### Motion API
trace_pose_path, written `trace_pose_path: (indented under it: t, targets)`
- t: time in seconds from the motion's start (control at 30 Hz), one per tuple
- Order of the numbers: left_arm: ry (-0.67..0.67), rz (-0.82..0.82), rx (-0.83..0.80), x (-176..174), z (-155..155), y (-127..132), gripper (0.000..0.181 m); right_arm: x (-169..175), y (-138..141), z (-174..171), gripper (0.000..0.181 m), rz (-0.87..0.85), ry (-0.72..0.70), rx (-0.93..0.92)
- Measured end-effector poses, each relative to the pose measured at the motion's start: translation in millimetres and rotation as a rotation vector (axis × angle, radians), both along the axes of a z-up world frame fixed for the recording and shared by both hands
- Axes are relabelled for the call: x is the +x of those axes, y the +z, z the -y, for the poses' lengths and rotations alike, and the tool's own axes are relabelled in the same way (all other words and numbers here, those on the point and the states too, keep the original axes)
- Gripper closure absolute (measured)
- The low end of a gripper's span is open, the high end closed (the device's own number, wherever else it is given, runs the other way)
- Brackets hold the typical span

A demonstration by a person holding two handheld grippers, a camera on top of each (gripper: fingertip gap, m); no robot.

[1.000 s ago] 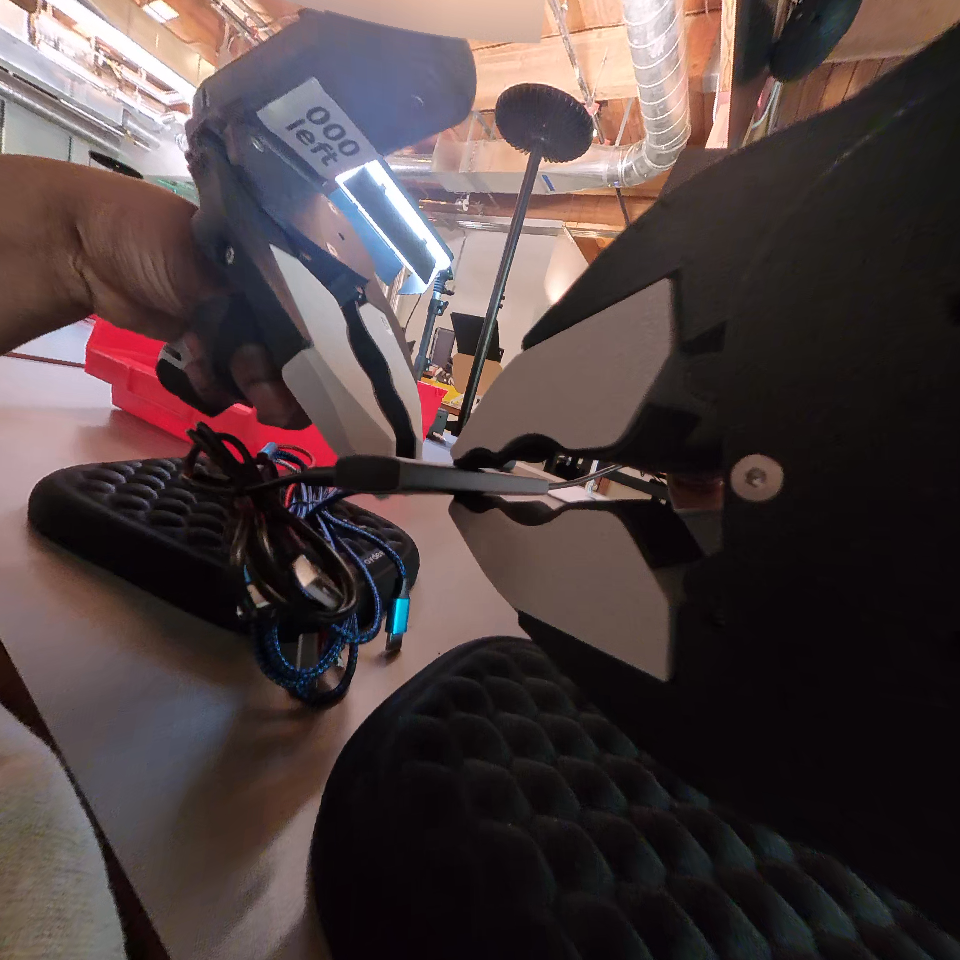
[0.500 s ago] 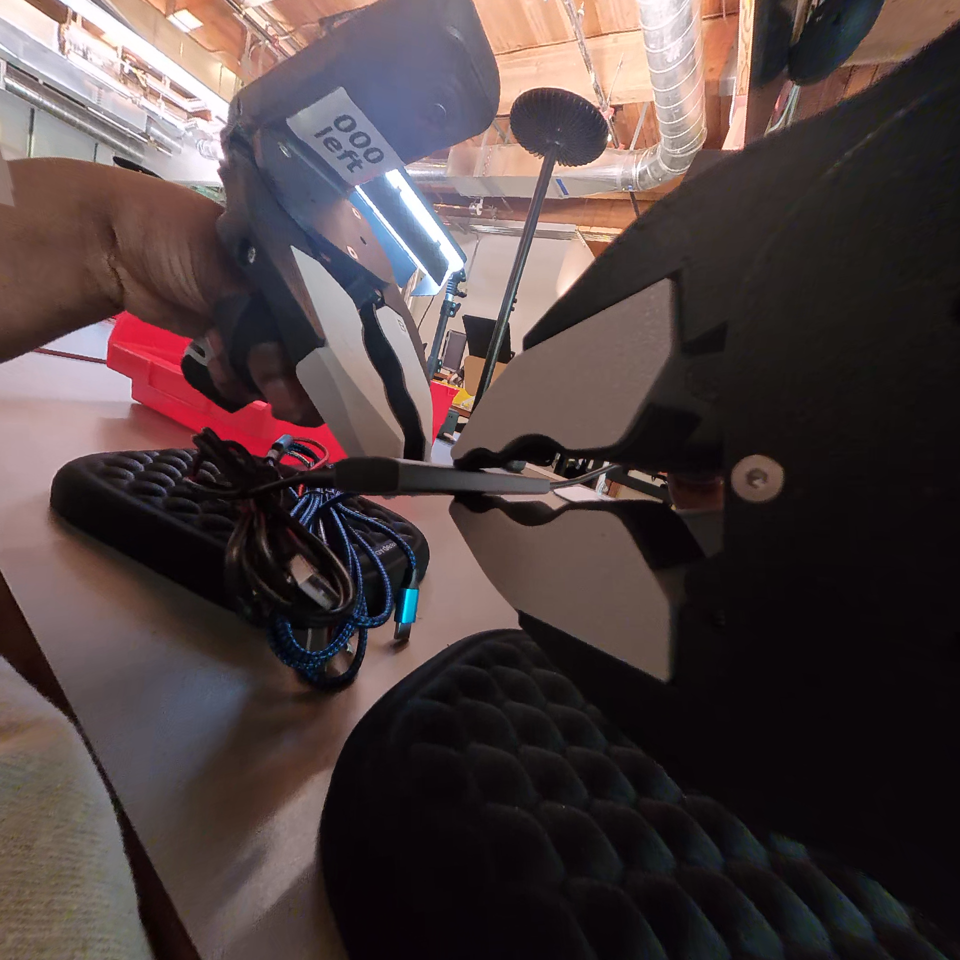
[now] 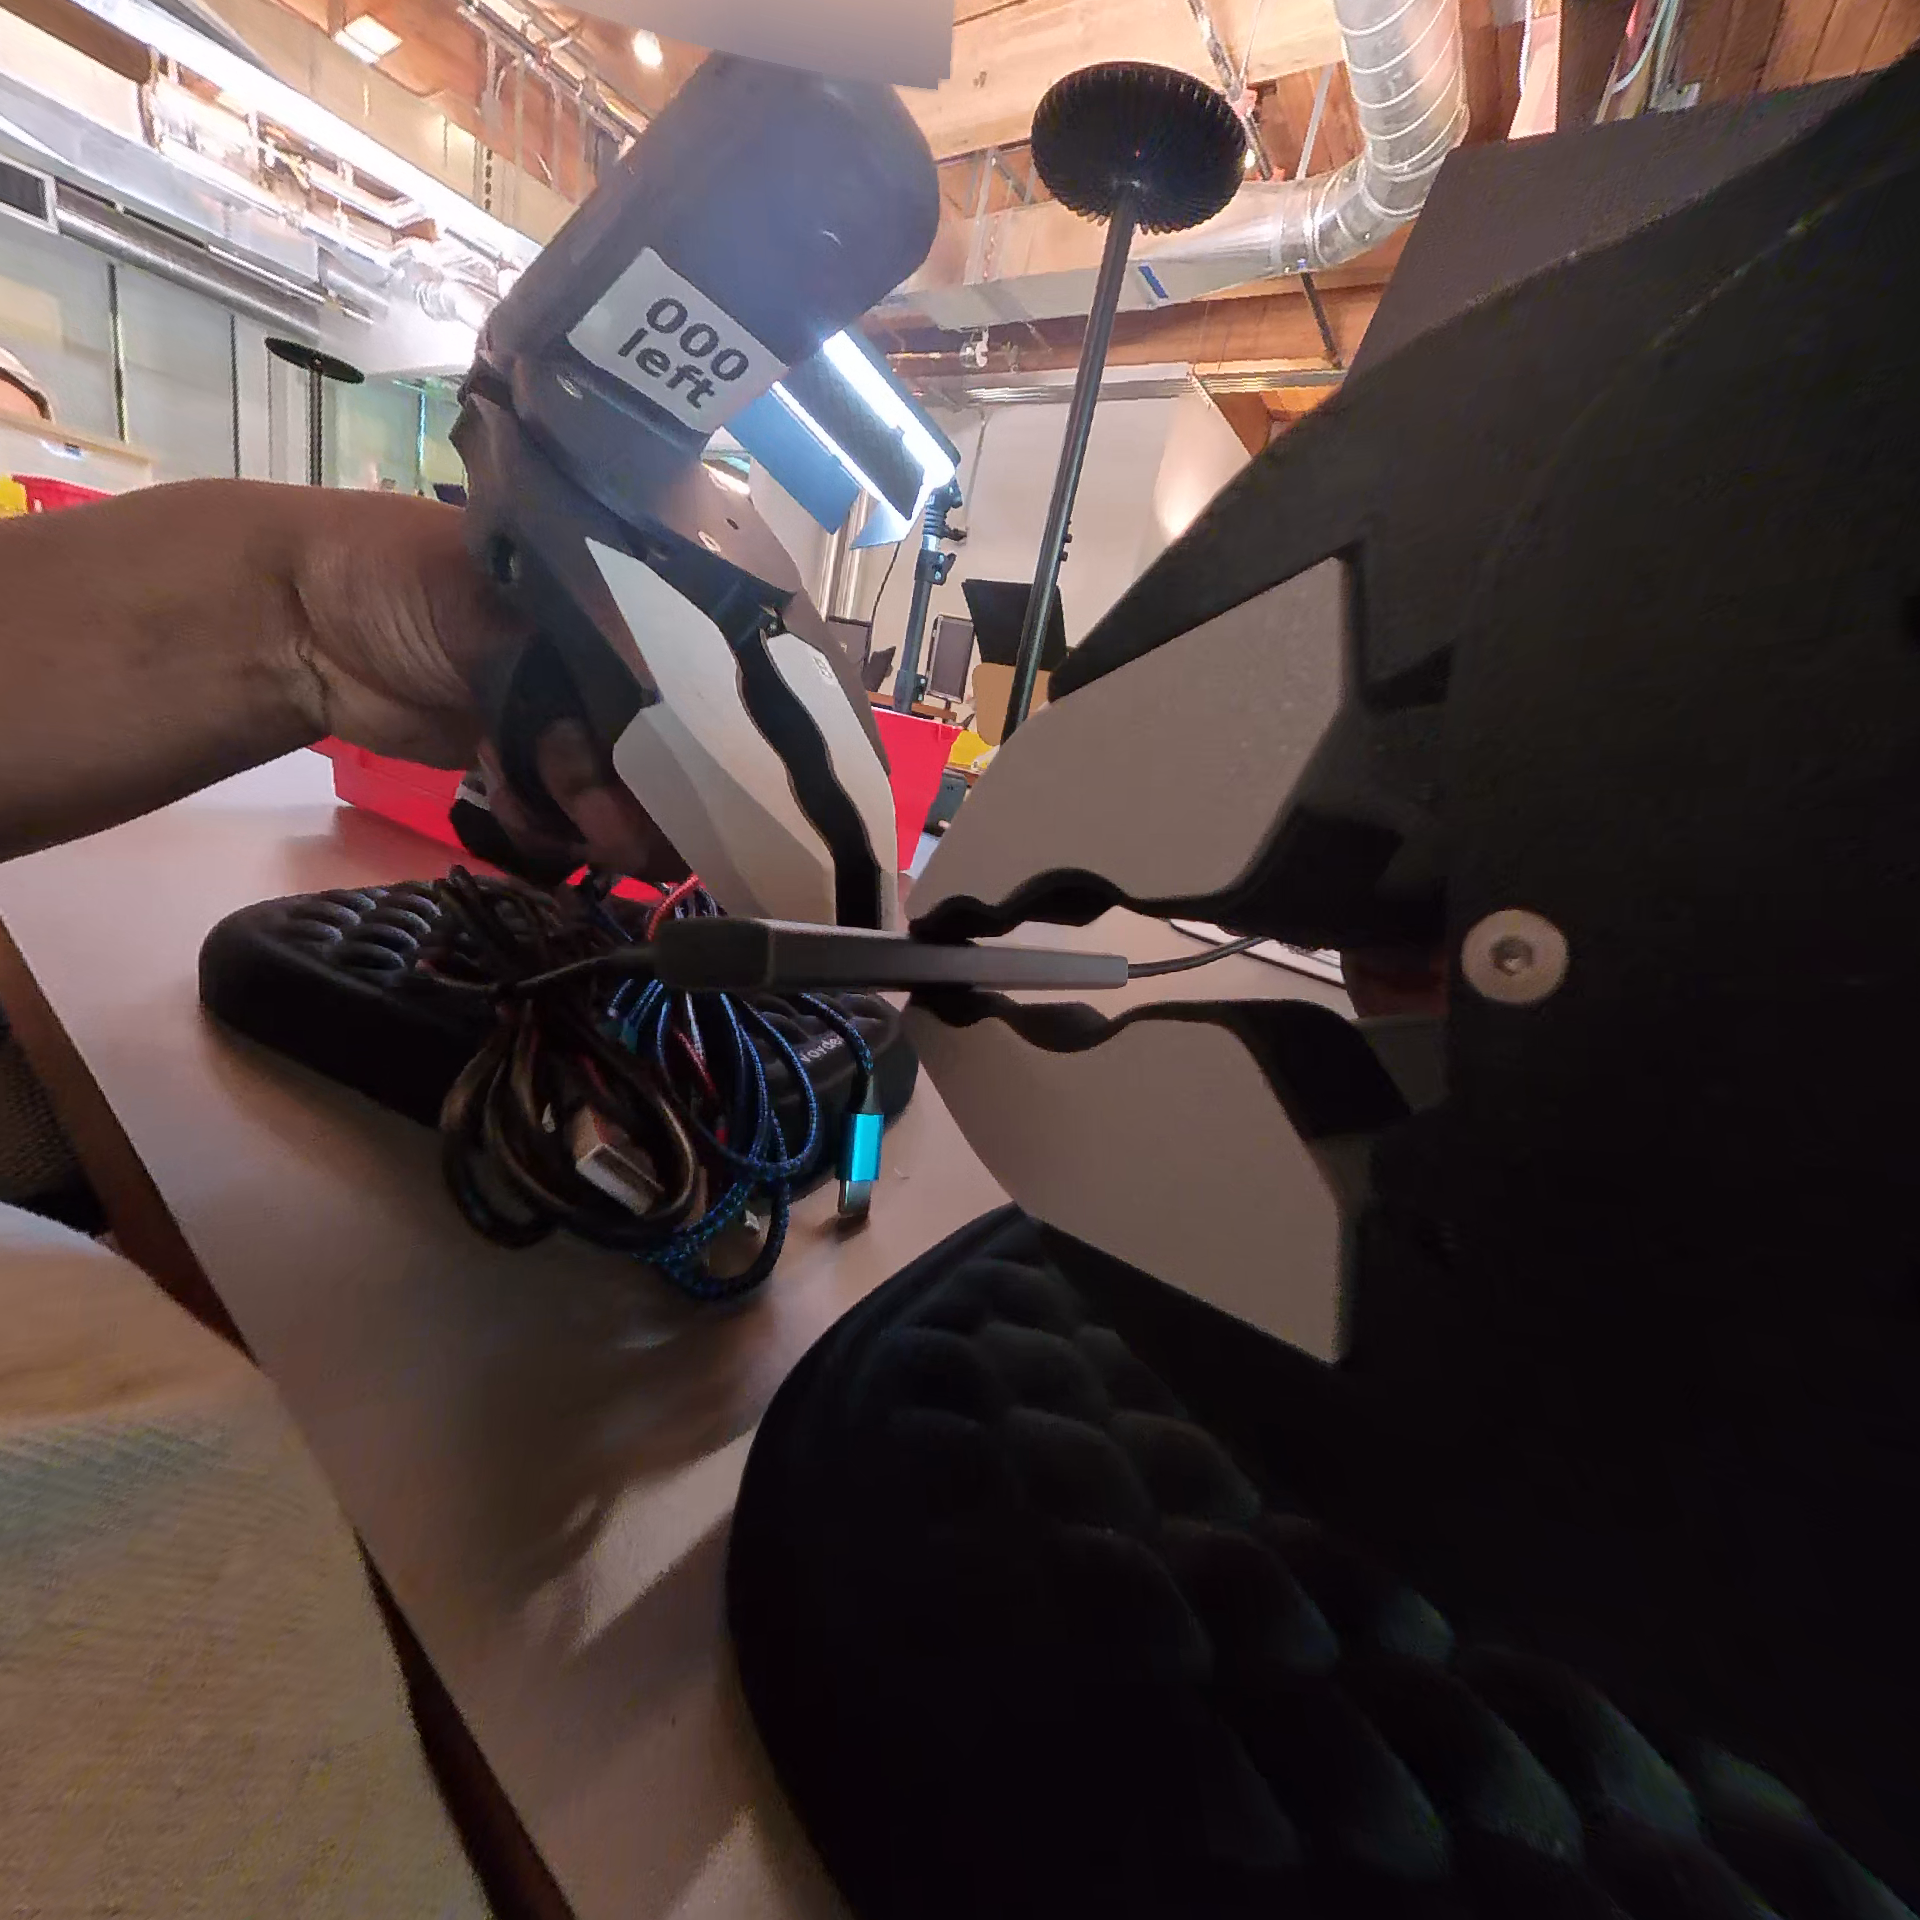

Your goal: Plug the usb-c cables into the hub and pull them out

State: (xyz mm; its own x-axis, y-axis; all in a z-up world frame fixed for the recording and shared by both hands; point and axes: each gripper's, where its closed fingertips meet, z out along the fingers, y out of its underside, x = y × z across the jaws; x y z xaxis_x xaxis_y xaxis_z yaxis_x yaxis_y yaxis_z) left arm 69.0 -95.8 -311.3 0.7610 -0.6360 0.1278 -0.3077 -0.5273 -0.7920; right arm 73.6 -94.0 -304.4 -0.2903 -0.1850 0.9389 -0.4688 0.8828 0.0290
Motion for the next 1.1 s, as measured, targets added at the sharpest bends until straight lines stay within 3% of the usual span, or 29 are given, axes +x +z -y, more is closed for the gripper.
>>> trace_pose_path:
  t: [0.13, 0.23, 0.37, 0.43, 0.53, 0.7, 0.87, 1.0, 1.1]
  targets:
    - [0.002, -0.044, 0.016, -3, 0, -2, 0.173, -4, -1, 0, 0.172, -0.015, 0.005, 0.024]
    - [0.033, -0.065, 0.109, -9, -5, 13, 0.172, -13, 14, -1, 0.172, -0.088, -0.021, 0.047]
    - [0.363, -0.023, 0.632, -60, -18, 81, 0.124, -25, 57, -18, 0.172, -0.221, -0.101, 0.021]
    - [0.574, 0.07, 0.984, -91, 1, 128, 0.099, -29, 81, -33, 0.172, -0.294, -0.155, -0.011]
    - [0.663, 0.128, 1.433, -102, 43, 166, 0.086, -30, 123, -59, 0.172, -0.417, -0.251, -0.089]
    - [0.677, -0.104, 1.426, -96, 23, 137, 0.061, -15, 182, -102, 0.172, -0.591, -0.382, -0.162]
    - [0.735, -0.118, 1.42, -106, 25, 137, 0.058, 9, 218, -159, 0.171, -0.703, -0.521, 0.048]
    - [0.783, -0.031, 1.447, -116, 33, 141, 0.057, 32, 232, -216, 0.168, -0.723, -0.68, 0.28]
    - [0.793, -0.016, 1.443, -119, 34, 141, 0.057, 43, 223, -259, 0.168, -0.644, -0.791, 0.352]
